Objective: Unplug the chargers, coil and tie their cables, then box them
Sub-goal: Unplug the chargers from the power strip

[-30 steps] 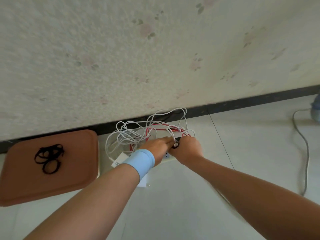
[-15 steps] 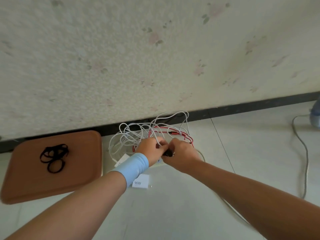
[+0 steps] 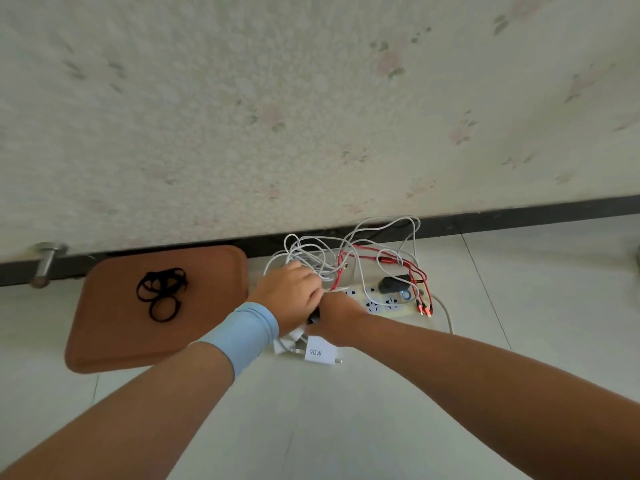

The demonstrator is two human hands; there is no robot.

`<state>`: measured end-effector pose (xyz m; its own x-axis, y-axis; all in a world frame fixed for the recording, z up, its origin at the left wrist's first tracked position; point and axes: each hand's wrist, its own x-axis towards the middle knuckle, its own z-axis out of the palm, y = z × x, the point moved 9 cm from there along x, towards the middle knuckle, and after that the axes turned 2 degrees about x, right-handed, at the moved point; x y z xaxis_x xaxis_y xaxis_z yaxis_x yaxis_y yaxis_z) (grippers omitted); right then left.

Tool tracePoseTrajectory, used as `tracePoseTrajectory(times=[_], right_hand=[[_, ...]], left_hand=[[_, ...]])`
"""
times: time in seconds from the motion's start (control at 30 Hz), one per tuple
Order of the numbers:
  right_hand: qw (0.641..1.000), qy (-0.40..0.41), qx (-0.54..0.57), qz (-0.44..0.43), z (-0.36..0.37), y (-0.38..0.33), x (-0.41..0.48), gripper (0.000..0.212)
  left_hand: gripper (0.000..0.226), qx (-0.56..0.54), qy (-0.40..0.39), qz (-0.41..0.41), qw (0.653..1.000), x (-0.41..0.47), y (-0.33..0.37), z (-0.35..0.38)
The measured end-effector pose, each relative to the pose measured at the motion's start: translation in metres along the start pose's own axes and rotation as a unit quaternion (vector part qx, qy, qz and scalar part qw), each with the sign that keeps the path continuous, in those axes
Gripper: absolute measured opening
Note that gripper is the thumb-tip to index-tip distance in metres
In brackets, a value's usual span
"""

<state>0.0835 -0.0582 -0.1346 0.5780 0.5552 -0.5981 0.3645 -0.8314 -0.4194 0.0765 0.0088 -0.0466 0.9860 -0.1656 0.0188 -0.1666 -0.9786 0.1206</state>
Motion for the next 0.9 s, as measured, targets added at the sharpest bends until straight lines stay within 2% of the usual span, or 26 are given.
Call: tracePoseTrajectory(times=[0.03, 0.07, 0.13, 0.2, 0.3, 0.43, 0.53, 0.6, 0.67, 0.73, 0.83, 0.9], right_hand=[[1.0, -0.003, -0.004, -0.01, 0.001, -0.003, 0.002, 0.032], [1.0, -0.006, -0.003, -0.016, 0.001, -0.002, 0.003, 0.032], [1.0, -0.016, 0.02, -0.016, -0.001, 0.005, 0.0, 0.041], [1.0, -0.008, 0.017, -0.021, -0.01, 0.015, -0.007, 0.044], [0.997, 0.072, -0.005, -0.04, -0.039, 0.031, -0.018, 0.025], [0.985, 0.165, 0.005, -0.059, -0.072, 0.057, -0.033, 0.021], [0.975, 0.211, -0.022, -0.071, -0.088, 0.079, -0.037, 0.024], [0.974, 0.204, -0.055, -0.087, -0.09, 0.088, -0.033, 0.028], [0.969, 0.178, -0.134, -0.104, -0.084, 0.093, -0.027, 0.027], [0.957, 0.154, -0.226, -0.092, -0.078, 0.099, -0.022, 0.029], [0.934, 0.121, -0.335, -0.037, -0.075, 0.112, -0.016, 0.046], [0.918, 0.101, -0.382, -0.019, -0.075, 0.118, -0.013, 0.049]], left_hand=[[0.018, 0.017, -0.006, 0.046, 0.999, -0.001, 0.004, 0.008], [0.016, 0.035, -0.054, 0.059, 0.996, -0.002, 0.003, 0.023], [0.03, 0.092, -0.17, 0.016, 0.981, -0.008, -0.012, 0.048], [0.036, 0.155, -0.239, 0.0, 0.959, -0.013, -0.022, 0.06], [0.033, 0.184, -0.219, 0.013, 0.958, -0.007, -0.009, 0.046], [0.039, 0.144, -0.1, 0.037, 0.984, 0.014, 0.026, 0.021], [0.026, 0.107, -0.084, 0.106, 0.985, 0.031, 0.056, 0.026], [0.022, 0.088, -0.067, 0.13, 0.985, 0.043, 0.073, 0.033], [0.03, 0.046, -0.082, 0.124, 0.988, 0.054, 0.086, 0.042], [0.039, 0.039, -0.131, 0.094, 0.986, 0.063, 0.091, 0.056], [0.051, 0.071, -0.198, 0.043, 0.977, 0.067, 0.091, 0.08], [0.058, 0.102, -0.233, 0.024, 0.967, 0.067, 0.091, 0.095]])
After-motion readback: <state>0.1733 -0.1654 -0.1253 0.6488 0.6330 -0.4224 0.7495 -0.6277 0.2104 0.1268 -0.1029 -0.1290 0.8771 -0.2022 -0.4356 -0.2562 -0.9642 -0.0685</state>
